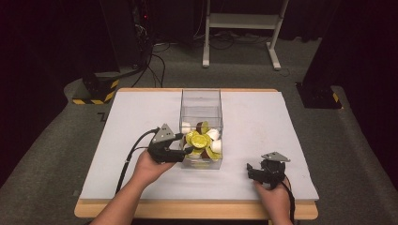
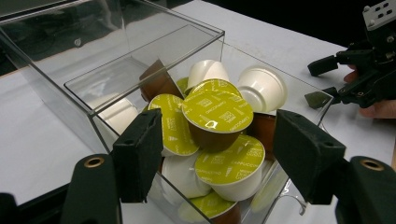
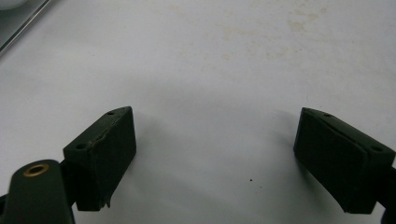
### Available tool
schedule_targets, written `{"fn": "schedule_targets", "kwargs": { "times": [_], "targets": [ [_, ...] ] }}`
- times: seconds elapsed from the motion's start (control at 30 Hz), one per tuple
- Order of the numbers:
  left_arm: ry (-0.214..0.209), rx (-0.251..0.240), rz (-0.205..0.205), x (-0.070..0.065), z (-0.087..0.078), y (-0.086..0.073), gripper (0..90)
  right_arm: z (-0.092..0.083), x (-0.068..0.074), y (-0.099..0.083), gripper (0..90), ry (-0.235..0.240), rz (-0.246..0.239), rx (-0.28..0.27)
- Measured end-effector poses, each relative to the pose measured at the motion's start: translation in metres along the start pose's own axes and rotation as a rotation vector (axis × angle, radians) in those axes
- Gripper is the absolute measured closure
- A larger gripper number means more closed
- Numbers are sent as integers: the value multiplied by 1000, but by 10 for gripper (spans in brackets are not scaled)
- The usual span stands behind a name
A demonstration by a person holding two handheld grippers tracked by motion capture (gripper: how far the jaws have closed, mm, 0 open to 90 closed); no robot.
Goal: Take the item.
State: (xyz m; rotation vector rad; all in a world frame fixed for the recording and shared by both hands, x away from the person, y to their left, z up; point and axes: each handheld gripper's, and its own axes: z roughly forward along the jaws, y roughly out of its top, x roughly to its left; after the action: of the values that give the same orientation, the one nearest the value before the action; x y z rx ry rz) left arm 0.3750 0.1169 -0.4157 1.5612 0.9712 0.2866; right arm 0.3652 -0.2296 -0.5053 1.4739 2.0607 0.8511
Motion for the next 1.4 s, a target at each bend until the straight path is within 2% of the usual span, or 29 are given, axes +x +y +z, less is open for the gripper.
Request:
{"fn": "schedule_targets", "kwargs": {
  "times": [0.23,0.33,0.43,0.67,0.7,0.73,0.9,0.93,0.97,1.07,1.2,1.23,1.4],
  "targets": [
    [-7,3,13,-1,6,1,340,0,0,0,127,0,0,-2],
    [-9,-6,-8,-2,9,1,341,0,0,0,128,0,0,-2],
    [-8,-3,-11,-2,11,0,341,0,0,0,128,-1,0,-2],
    [-6,13,4,-1,16,1,340,0,0,0,130,-6,-7,-4],
    [-5,8,-4,-2,17,1,340,0,1,0,130,-9,-7,-3],
    [-7,19,13,-1,17,1,340,0,1,0,130,-9,-7,-3],
    [-8,20,12,-3,21,2,339,0,1,0,130,-9,-6,-3],
    [-12,27,23,-3,21,2,338,0,1,0,130,-9,-6,-3],
    [-10,21,9,-5,23,1,338,0,1,0,130,-8,-8,-4],
    [-14,32,22,-6,25,1,335,0,1,0,130,-9,-6,-4],
    [-17,31,14,-8,29,1,335,0,1,0,130,-9,-6,-4],
    [-20,35,31,-8,30,1,337,0,1,0,129,-9,-5,-4],
    [-20,36,27,-7,34,2,341,0,0,0,129,-7,-8,-4]
  ]
}}
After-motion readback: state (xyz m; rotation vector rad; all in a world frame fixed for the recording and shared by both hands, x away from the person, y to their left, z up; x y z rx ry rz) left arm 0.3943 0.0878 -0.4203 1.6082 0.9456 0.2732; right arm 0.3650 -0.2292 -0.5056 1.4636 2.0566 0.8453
